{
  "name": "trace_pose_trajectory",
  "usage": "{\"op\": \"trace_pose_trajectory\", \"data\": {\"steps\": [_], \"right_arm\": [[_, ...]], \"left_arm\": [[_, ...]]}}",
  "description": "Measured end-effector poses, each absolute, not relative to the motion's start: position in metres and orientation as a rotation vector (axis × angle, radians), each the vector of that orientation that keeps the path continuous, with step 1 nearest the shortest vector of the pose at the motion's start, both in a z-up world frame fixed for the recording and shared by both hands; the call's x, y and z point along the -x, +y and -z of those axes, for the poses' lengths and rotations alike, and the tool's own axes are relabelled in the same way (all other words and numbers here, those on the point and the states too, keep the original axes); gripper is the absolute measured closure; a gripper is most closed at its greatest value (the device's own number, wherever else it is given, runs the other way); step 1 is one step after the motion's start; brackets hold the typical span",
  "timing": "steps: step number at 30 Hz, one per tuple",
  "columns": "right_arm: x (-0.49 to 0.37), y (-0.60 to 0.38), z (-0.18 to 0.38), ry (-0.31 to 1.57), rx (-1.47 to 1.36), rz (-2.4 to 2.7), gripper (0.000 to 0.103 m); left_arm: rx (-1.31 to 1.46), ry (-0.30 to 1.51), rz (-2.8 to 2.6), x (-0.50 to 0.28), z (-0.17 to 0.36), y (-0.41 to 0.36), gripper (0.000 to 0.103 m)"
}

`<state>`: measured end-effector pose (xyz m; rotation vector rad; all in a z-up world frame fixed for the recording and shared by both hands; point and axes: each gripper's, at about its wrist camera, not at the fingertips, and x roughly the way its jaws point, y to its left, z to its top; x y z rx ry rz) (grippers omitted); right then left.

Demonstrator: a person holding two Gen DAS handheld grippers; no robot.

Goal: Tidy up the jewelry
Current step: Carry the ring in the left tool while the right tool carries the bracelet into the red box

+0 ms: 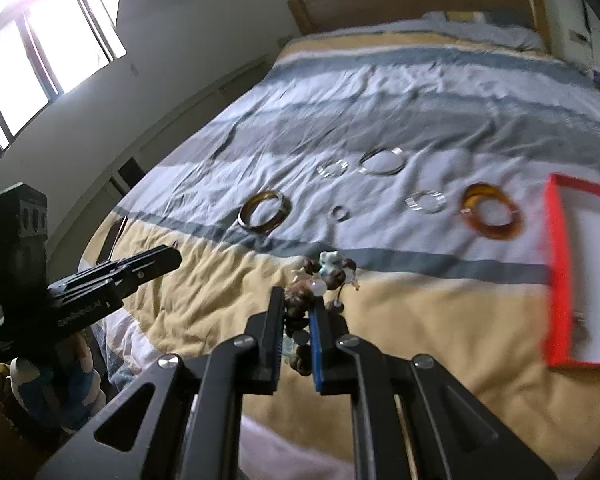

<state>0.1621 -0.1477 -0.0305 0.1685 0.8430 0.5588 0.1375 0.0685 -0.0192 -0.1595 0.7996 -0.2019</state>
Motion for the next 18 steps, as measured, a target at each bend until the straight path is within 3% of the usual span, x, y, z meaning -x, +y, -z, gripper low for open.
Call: {"op": "trace_pose_trajectory", "data": {"steps": [18], "right_arm": [[-0.154, -0.349, 0.011, 0.772, -0.205, -0.269, 0.092]], "left_arm": [[0.035, 0.838, 0.498, -0.165, 0.008, -0.123, 0.084]]}}
